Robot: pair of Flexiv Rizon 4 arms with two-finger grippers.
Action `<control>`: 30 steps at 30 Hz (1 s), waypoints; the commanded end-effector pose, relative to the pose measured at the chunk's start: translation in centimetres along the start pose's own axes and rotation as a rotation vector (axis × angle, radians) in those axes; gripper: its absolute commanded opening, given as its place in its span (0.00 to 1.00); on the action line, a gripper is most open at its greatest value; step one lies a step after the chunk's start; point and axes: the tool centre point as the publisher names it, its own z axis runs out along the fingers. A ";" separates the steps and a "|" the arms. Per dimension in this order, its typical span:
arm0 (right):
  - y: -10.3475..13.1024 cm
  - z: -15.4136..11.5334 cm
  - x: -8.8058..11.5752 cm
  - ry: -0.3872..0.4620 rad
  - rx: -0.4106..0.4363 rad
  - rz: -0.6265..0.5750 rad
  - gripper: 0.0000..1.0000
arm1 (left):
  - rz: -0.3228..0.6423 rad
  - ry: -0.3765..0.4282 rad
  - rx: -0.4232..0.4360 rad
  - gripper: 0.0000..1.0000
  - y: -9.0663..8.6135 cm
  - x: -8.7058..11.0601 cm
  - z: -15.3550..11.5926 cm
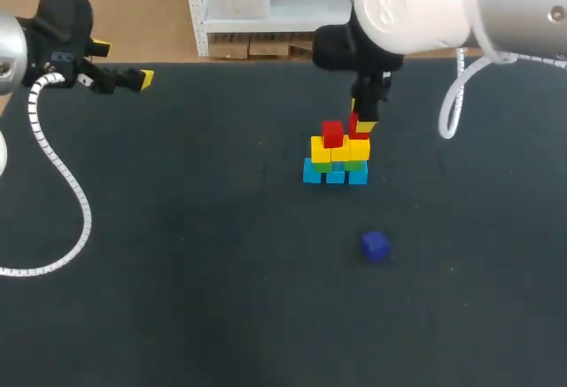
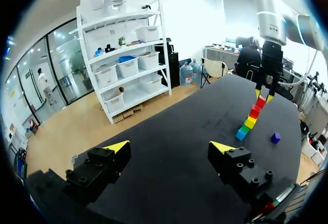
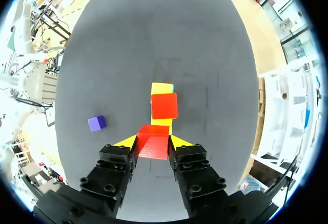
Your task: Place the blue cubes, place green cubes on the blue cubes, place the yellow cubes on the green cubes, then place the red cubes on the yellow cubes, and place purple cube on the red cubes.
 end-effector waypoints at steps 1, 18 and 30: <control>-0.6 0.0 -0.4 0.001 -0.014 0.005 0.00 | 0.001 -0.009 0.005 1.00 0.1 0.2 -0.1; 0.2 1.4 -0.5 0.023 -0.041 0.007 0.00 | 0.001 -0.009 0.005 1.00 0.1 0.2 -0.1; -0.3 1.5 -0.8 0.043 -0.022 -0.002 0.00 | 0.001 -0.009 0.005 1.00 0.1 0.2 -0.1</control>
